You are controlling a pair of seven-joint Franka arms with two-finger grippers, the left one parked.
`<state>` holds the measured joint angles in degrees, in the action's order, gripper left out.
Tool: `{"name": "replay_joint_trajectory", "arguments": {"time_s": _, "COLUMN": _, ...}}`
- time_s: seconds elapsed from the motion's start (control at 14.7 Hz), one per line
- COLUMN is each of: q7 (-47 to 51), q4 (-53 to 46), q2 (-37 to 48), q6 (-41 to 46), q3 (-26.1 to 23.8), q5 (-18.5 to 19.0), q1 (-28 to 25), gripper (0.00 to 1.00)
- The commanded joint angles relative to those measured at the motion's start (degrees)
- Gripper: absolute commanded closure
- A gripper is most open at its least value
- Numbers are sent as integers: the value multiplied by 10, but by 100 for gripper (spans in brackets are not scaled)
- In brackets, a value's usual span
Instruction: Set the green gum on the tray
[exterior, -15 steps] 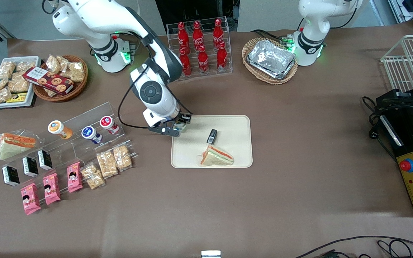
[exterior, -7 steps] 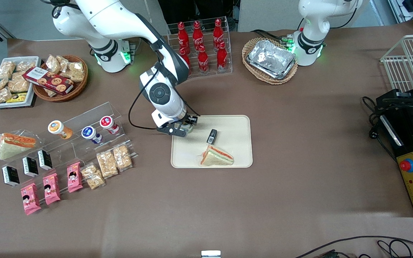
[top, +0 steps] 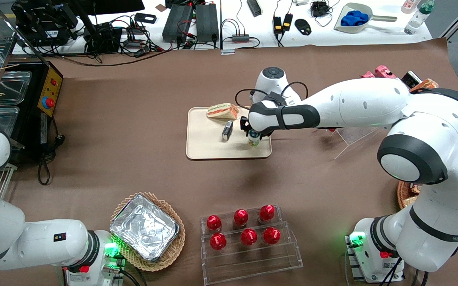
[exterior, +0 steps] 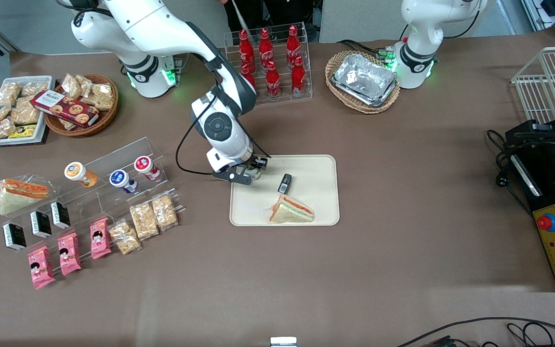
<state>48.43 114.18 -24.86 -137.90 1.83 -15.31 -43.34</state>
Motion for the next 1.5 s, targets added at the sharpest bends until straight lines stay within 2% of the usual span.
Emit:
{"name": "replay_joint_trajectory", "arguments": {"time_s": 0.0, "q7": 16, "q4": 1, "q2": -4, "q6": -15, "q3": 5, "q5": -16, "q1": -7, "gripper": 0}}
{"name": "replay_joint_trajectory", "arguments": {"time_s": 0.2, "q7": 6, "q4": -4, "q2": 28, "q6": 10, "q3": 12, "q5": -11, "q1": 4, "gripper": 0}}
{"name": "replay_joint_trajectory", "arguments": {"time_s": 0.27, "q7": -9, "q4": -9, "q2": 63, "q6": 64, "q3": 26, "q5": -7, "q1": 26, "gripper": 0}}
{"name": "replay_joint_trajectory", "arguments": {"time_s": 0.41, "q7": -100, "q4": -49, "q2": 115, "q6": 204, "q3": 41, "q5": -2, "q1": 74, "gripper": 0}}
{"name": "replay_joint_trajectory", "arguments": {"time_s": 0.61, "q7": -145, "q4": -93, "q2": 161, "q6": 303, "q3": 50, "q5": 12, "q1": 134, "gripper": 0}}
{"name": "replay_joint_trajectory", "arguments": {"time_s": 0.75, "q7": -157, "q4": -103, "q2": 185, "q6": 332, "q3": 50, "q5": 48, "q1": 156, "gripper": 0}}
{"name": "replay_joint_trajectory", "arguments": {"time_s": 1.09, "q7": -212, "q4": -110, "q2": 234, "q6": 357, "q3": 51, "q5": 106, "q1": 225, "gripper": 0}}
{"name": "replay_joint_trajectory", "arguments": {"time_s": 1.29, "q7": -284, "q4": -152, "q2": 237, "q6": 404, "q3": 54, "q5": 109, "q1": 272, "gripper": 0}}
{"name": "replay_joint_trajectory", "arguments": {"time_s": 1.43, "q7": -289, "q4": -180, "q2": 236, "q6": 427, "q3": 54, "q5": 109, "q1": 294, "gripper": 0}}
